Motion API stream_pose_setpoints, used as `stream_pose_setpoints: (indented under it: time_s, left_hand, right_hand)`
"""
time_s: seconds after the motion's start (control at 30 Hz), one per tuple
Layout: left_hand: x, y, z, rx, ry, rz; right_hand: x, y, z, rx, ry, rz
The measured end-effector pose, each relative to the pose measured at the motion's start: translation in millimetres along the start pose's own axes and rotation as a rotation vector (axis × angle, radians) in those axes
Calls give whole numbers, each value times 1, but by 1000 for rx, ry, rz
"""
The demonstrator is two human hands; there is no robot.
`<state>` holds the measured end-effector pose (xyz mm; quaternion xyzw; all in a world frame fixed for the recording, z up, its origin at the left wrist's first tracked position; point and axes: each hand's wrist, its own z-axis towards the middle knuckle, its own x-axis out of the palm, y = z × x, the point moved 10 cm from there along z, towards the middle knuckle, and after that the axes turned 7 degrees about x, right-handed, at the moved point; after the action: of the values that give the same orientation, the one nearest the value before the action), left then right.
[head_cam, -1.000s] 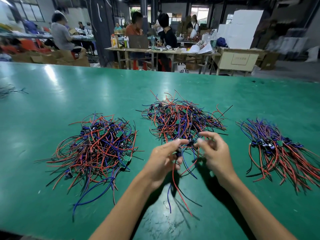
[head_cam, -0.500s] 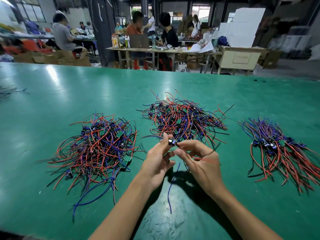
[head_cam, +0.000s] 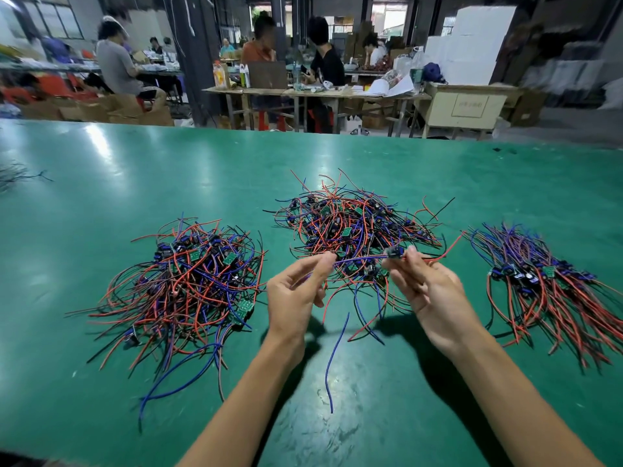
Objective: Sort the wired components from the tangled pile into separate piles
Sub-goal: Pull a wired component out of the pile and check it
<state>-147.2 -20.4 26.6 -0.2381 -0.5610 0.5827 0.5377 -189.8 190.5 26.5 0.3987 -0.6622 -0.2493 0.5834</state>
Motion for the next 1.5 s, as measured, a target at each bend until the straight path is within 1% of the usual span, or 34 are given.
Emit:
stream_pose_setpoints:
  time_s: [0.13,0.2,0.27,0.33,0.4,0.47,0.53,0.6,0.7,0.77,0.9,1.03,1.17,1.33,1.43,1.5]
  left_hand:
    - [-23,-5,4,20,-150,-10]
    - [-27,-7,5,39,-173,10]
    - [-15,-7,3,40,-91,54]
    - [8,-1,-2,-15,71,77]
    - [32,7,-13,-96,247,79]
    - [46,16,-25,-162,365,72]
    - [47,25,-30,-232,384,74]
    - [45,32,-29,-300,357,51]
    - [46,38,-30,-409,330,-55]
    - [49,39,-32,-444,351,-100]
    - [53,37,-33,-435,425,-107]
    - [51,35,-33,-407,424,-75]
    - [43,30,-30,-307,373,25]
    - [40,27,-27,-257,315,84]
    - [39,26,-26,-203,302,158]
    - [38,25,-25,-146,295,199]
  right_hand:
    - [-10,14,2,-45,-48,-55]
    - [-9,16,2,-58,-47,-136]
    - [-1,11,1,-55,-10,-254]
    - [8,4,-2,-74,33,-409]
    - [18,1,-6,-159,66,-563]
    - [24,-1,-10,-257,88,-640]
    - [21,-1,-9,-282,55,-640]
    - [18,-3,-7,-259,43,-624]
    - [22,-17,-4,-164,140,-570]
    - [25,-23,-4,-118,200,-556]
    - [26,-29,-4,-80,234,-539]
    - [31,-36,-6,-57,269,-509]
    - [34,-33,-8,-144,225,-556]
    - [40,-37,-10,-185,240,-518]
    - [41,-38,-10,-217,216,-565]
    - [38,-39,-8,-197,175,-531]
